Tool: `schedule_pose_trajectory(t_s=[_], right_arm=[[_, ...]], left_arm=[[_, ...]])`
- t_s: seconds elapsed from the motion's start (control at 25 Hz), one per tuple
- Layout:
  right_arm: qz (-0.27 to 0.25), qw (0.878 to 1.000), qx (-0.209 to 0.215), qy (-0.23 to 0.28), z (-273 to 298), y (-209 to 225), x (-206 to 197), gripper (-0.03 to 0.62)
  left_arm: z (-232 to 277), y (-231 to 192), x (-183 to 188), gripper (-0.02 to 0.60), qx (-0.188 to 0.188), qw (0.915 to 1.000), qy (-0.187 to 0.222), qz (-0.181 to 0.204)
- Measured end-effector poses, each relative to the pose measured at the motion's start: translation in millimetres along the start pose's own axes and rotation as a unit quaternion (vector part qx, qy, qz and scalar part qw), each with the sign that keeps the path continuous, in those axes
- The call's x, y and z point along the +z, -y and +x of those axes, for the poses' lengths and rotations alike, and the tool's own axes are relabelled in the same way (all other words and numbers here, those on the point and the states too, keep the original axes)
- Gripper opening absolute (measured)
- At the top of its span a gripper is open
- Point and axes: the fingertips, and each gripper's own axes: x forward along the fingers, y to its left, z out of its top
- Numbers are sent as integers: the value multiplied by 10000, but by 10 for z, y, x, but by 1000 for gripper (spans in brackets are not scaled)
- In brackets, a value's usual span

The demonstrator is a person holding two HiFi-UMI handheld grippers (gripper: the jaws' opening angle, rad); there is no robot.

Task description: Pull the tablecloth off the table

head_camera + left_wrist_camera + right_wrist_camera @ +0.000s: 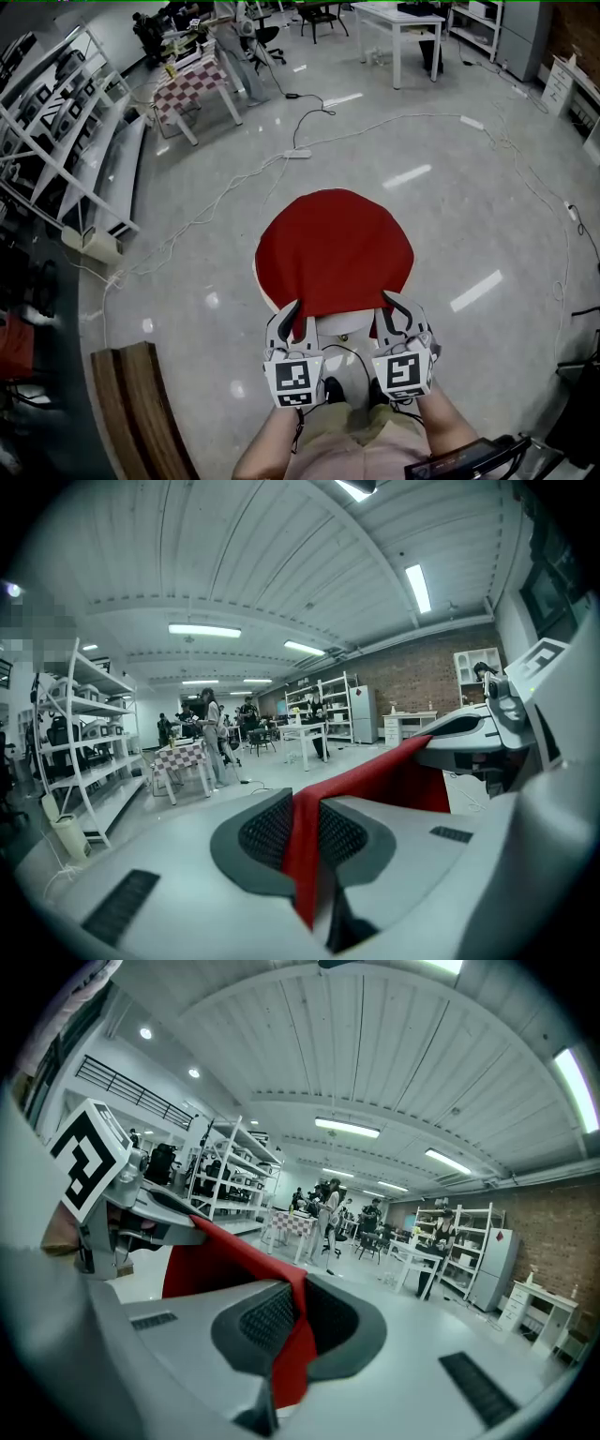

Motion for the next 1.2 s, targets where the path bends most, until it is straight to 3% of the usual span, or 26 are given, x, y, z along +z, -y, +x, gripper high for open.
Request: schedule_pose_trajectory(t_s=[1.2], right_arm=[[-22, 9988, 354, 328, -741, 131, -30, 28]], left_arm=[[-600, 561, 164, 63, 532, 9978, 189, -361]])
